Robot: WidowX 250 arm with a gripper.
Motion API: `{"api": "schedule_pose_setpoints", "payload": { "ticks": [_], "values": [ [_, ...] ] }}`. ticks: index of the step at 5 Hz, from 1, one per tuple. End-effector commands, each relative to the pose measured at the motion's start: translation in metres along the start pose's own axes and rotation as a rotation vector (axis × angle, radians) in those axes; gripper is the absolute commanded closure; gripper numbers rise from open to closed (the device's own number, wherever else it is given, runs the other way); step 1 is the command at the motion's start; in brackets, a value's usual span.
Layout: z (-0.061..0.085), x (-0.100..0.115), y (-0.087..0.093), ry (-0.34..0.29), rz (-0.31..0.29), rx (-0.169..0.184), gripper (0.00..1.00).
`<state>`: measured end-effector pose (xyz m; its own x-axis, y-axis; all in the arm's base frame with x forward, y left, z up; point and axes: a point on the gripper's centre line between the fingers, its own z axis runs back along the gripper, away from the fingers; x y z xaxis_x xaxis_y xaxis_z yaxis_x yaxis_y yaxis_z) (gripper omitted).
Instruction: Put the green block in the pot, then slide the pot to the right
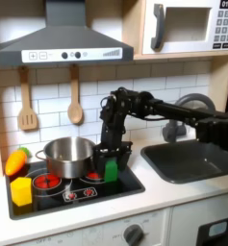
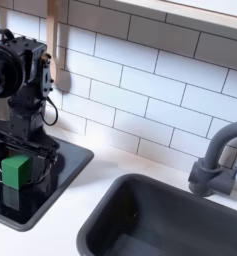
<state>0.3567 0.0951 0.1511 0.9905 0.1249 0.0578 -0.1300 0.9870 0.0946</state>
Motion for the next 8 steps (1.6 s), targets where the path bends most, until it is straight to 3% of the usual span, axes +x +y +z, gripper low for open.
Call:
{"api": "schedule_pose_setpoints", "payload": {
  "ticks": [1,2,4,5,7,8],
  "values": [
    [-0.007,0.001,-0.003,0.022,0.002,-0.009,0.00],
    [-0.013,0.001,-0.002,0.044,0.025,-0.042,0.00],
    [-0.013,0.000,-0.008,0.049,-0.002,-0.043,0.00],
    [-0.011,0.000,-0.009,0.042,-0.006,-0.038,1.00],
    [-0.010,-0.003,-0.010,0.030,-0.013,-0.041,1.00],
    [0.001,-0.009,-0.012,0.014,-0.035,-0.042,1.00]
  ]
}}
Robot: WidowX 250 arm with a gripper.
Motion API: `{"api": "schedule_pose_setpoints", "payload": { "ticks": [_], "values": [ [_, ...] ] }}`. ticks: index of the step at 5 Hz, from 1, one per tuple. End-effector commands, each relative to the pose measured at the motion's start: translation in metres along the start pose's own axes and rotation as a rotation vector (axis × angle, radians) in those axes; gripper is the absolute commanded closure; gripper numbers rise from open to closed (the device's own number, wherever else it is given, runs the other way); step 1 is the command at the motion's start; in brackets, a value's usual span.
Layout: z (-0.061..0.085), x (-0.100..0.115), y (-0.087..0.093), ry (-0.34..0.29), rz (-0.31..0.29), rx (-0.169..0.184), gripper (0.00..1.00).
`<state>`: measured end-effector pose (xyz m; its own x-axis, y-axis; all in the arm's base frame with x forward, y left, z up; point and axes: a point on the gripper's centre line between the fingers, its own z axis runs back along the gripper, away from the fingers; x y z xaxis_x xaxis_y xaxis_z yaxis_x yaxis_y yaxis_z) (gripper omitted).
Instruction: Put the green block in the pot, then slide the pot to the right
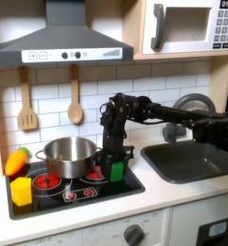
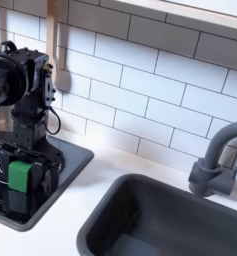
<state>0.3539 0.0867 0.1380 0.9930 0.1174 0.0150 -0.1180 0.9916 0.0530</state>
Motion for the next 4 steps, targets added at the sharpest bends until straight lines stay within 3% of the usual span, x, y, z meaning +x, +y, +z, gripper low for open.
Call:
{"api": "schedule_pose_setpoints", "payload": {
  "ticks": [1,2,4],
  "values": [
    [0.026,-0.008,-0.013,-0.055,-0.037,-0.020,1.00],
    [0.049,-0.010,-0.010,-0.106,-0.033,-0.023,1.00],
    [0.071,-0.003,-0.003,-0.159,-0.024,-0.014,1.00]
  ]
}}
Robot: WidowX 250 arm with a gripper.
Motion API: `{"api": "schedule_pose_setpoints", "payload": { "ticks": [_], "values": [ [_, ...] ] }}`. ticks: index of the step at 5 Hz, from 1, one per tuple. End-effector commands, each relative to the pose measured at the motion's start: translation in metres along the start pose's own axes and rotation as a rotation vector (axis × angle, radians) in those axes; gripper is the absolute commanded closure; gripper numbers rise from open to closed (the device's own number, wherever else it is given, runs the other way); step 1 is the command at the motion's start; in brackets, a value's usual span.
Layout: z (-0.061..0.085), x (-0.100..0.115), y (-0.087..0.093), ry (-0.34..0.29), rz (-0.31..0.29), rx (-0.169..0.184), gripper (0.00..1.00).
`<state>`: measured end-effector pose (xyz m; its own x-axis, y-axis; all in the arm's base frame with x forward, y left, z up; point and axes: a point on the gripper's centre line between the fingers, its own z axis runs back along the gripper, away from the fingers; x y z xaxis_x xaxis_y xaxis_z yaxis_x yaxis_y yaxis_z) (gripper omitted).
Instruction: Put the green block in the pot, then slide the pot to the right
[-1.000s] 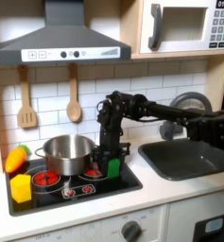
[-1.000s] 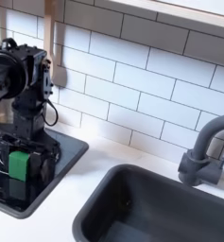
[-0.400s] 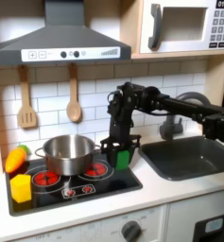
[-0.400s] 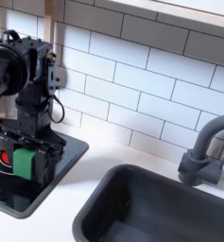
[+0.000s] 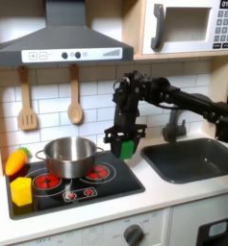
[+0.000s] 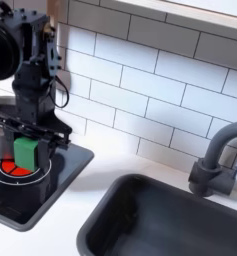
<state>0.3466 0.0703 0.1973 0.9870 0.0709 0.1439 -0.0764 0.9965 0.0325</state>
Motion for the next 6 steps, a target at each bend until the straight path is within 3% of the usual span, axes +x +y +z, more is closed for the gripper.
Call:
{"api": "schedule_pose_setpoints", "payload": {
  "ticks": [1,2,4,6],
  "values": [
    [0.020,0.017,0.027,-0.077,0.044,0.036,1.00],
    [0.033,0.032,0.035,-0.125,0.065,0.038,1.00],
    [0.032,0.061,0.050,-0.142,0.100,0.048,1.00],
    [0.024,0.075,0.065,-0.154,0.120,0.059,1.00]
  ]
}}
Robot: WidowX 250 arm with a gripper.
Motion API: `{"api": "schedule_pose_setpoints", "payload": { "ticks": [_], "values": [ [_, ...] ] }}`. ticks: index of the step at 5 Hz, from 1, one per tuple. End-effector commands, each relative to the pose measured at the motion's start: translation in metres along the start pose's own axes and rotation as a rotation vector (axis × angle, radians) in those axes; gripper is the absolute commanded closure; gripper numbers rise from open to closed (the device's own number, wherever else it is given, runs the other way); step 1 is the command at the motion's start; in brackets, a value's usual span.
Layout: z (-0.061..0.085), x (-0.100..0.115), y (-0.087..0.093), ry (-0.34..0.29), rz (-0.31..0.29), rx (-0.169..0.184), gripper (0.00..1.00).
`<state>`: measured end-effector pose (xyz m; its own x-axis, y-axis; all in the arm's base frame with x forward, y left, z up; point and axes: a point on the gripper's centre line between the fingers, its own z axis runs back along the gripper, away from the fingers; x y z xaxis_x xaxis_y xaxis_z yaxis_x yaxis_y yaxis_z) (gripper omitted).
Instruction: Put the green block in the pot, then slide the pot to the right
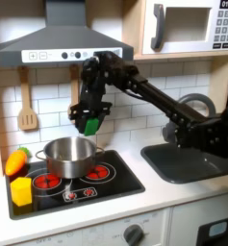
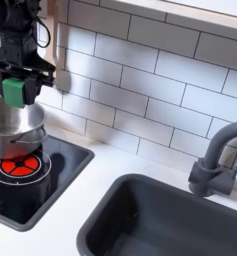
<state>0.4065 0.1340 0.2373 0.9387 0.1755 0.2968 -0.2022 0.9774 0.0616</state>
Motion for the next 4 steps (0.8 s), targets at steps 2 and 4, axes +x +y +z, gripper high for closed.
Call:
{"api": "schedule_pose_setpoints", "payload": {
  "ticks": [2,4],
  "values": [
    [-0.014,0.003,0.010,-0.065,-0.044,0.053,1.00],
    [-0.022,-0.006,0.023,-0.119,-0.079,0.103,1.00]
  ]
}}
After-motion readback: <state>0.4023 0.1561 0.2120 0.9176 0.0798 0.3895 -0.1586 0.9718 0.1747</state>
